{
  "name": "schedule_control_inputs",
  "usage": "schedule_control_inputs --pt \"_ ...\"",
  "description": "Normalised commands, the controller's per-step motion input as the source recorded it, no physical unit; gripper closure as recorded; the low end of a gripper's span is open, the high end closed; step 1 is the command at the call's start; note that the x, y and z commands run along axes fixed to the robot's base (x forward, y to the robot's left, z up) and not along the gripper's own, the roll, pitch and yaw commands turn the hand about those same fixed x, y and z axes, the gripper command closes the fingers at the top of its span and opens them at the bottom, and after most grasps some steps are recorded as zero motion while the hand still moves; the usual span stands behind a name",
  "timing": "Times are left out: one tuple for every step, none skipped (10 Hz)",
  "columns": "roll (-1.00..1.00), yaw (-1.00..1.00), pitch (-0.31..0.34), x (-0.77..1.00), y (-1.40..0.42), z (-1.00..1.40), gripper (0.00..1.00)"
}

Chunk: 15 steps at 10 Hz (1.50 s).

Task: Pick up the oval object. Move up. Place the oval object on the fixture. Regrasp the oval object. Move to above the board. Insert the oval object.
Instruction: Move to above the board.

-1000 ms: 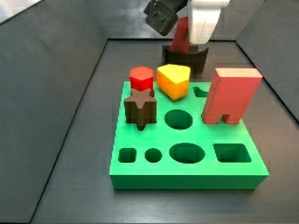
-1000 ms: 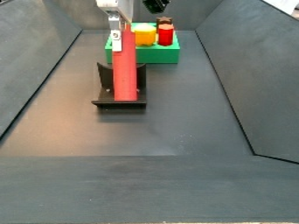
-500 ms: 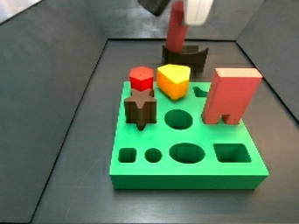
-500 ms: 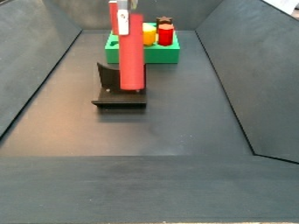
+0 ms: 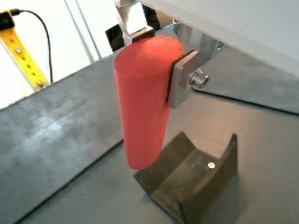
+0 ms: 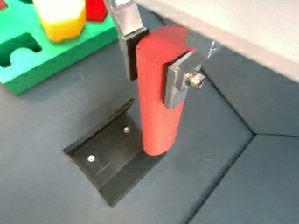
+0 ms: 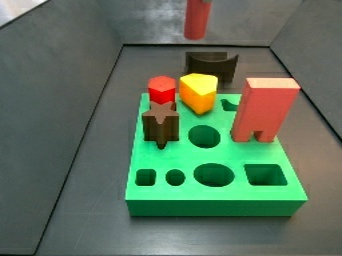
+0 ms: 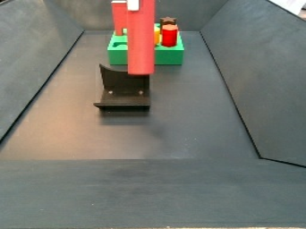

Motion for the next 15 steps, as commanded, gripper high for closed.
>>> schedule_control_inputs --pt "-0.09 -0.01 0.095 -0.14 0.03 1.0 1.0" --pt "-0.08 0.0 0.086 -0.12 0.02 1.0 1.0" --pt "-0.08 0.0 0.086 -0.11 0.02 1.0 1.0" --pt "-0.08 0.0 0.088 -0.09 0.01 0.99 1.0" --pt "-0.08 0.0 0.09 -0.07 0.01 0.89 1.0" --pt "-0.09 0.0 0.108 -0.02 0.0 0.62 1.0" --pt "-0.09 0.0 0.124 0.0 0.0 0.47 1.0" --pt "-0.08 0.0 0.141 0.02 -0.01 0.32 1.0" --pt "-0.08 0.0 0.154 0.03 -0.01 0.18 1.0" --pt "-0.27 1.0 0.072 -0.31 -1.0 0.08 1.0" --pt "-0.26 1.0 0.066 -0.31 -1.0 0.08 1.0" --pt "-0.25 1.0 0.056 -0.3 -1.0 0.09 1.0" --pt "-0.26 1.0 0.036 -0.3 -1.0 0.08 1.0" --pt "-0.25 1.0 0.014 -0.29 -1.0 0.09 1.0" --pt "-0.24 1.0 -0.002 -0.28 -1.0 0.09 1.0"
